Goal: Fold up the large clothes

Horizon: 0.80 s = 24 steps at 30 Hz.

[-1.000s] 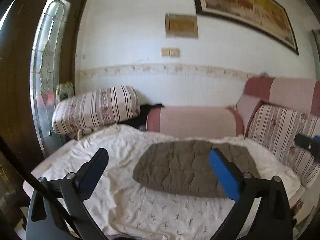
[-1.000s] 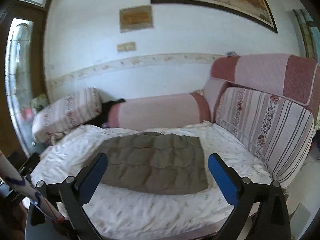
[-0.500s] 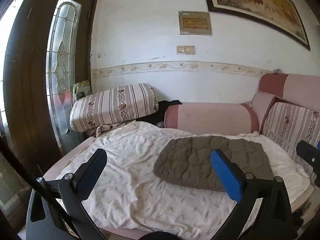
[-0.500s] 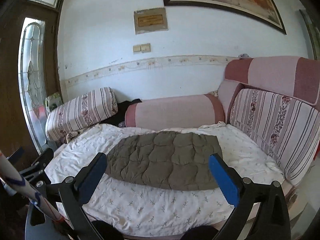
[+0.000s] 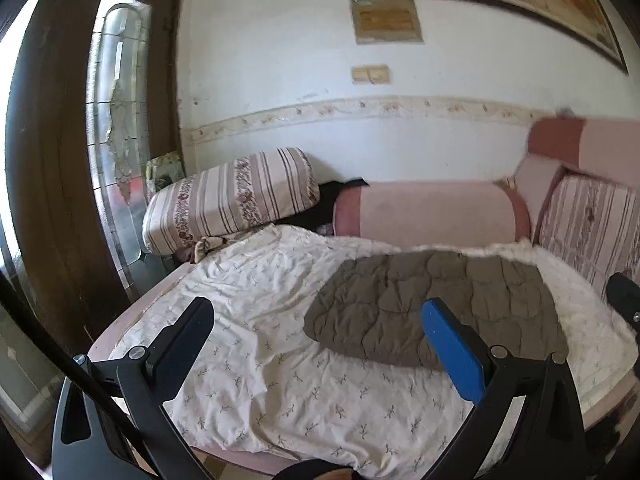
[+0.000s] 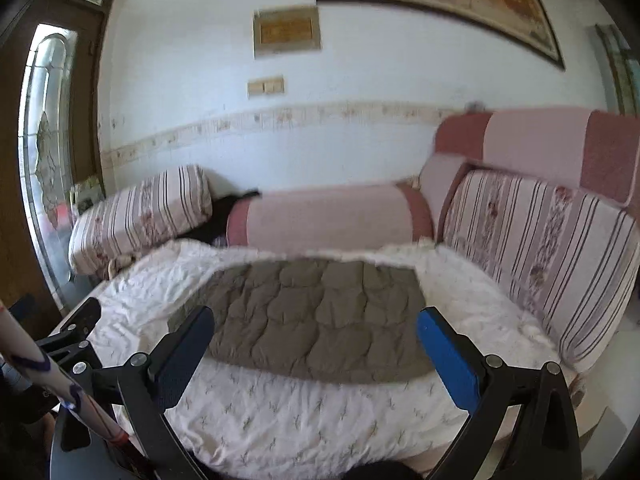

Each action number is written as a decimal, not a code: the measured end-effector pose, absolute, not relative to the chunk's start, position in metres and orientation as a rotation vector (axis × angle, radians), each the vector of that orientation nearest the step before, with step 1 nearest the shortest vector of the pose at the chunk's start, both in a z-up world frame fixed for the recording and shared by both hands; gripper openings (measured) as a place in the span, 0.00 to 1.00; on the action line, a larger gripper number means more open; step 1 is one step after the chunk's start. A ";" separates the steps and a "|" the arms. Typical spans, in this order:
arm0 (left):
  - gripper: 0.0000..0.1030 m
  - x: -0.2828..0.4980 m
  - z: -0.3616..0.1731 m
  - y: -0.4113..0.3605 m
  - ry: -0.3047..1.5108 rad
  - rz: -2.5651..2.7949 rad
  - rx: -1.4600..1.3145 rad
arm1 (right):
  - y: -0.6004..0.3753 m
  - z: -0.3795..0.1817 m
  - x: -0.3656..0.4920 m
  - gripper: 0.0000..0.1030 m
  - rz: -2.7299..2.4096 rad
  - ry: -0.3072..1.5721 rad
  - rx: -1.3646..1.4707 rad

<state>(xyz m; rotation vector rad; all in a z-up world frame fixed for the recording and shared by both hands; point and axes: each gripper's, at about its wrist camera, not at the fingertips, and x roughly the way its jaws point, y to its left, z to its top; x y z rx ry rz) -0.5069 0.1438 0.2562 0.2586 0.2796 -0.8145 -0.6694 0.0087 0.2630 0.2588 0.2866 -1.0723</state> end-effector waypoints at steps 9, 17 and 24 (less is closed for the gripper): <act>1.00 -0.507 0.236 0.106 0.364 -0.866 0.410 | -0.018 0.243 -0.672 1.00 -1.080 0.347 0.315; 1.00 -0.503 0.220 0.098 0.422 -0.898 0.449 | -0.020 0.235 -0.660 1.00 -1.076 0.404 0.314; 1.00 -0.487 0.210 0.103 0.478 -0.901 0.427 | -0.012 0.230 -0.639 1.00 -1.061 0.451 0.284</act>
